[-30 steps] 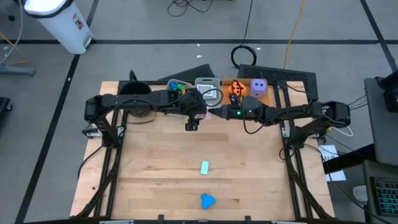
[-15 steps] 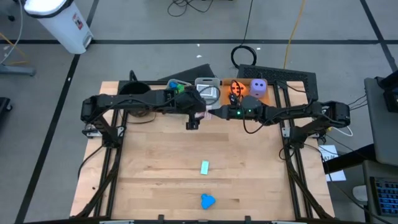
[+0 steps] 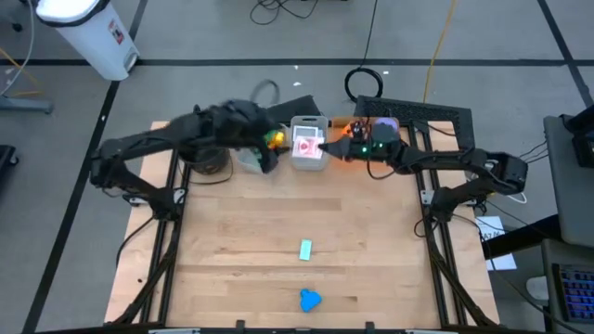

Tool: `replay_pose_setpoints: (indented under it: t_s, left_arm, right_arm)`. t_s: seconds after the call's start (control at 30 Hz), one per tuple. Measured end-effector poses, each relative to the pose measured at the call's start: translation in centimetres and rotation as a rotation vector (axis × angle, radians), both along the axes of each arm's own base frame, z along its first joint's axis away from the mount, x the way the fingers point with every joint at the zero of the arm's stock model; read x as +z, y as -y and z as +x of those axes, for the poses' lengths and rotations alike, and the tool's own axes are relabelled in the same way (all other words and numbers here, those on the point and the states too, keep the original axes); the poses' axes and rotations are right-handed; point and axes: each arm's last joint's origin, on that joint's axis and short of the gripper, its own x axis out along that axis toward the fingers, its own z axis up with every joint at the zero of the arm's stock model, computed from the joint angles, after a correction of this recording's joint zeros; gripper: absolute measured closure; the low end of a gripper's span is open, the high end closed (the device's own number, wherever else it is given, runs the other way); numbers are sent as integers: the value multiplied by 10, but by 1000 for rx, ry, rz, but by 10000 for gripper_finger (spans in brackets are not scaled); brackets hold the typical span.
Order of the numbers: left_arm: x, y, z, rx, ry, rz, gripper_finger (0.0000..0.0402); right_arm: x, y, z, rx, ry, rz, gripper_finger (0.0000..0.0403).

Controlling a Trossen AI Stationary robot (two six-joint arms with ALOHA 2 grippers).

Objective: Pick & Place Toys
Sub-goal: Put the red deck of cards into the right gray bin

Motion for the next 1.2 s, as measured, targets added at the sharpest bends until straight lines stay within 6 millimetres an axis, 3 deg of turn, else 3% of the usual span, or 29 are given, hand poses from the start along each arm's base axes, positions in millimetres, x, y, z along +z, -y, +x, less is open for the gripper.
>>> replay_pose_setpoints:
  t_s: [0.17, 0.27, 0.47, 0.7, 0.87, 1.2]
  left_arm:
    - [26, -10, -27, 4, 171, -109, 92]
    - [38, -12, -31, -48, 274, -110, 104]
    - [49, -11, -32, -170, 372, -126, 123]
    - [42, -9, -29, -309, 366, -183, 137]
    - [41, -8, -30, -363, 353, -214, 144]
    - [41, -10, -31, -380, 351, -189, 143]
  right_arm:
    - [-1, 27, -13, -57, -4, 48, 361]
    - [4, 43, -12, -69, -31, 51, 361]
    - [36, 75, 13, -66, -158, -66, 361]
    - [18, 102, 46, -14, -273, -15, 361]
    - [-5, 109, 55, -13, -325, 27, 361]
    - [-12, 127, 40, -83, -377, 55, 361]
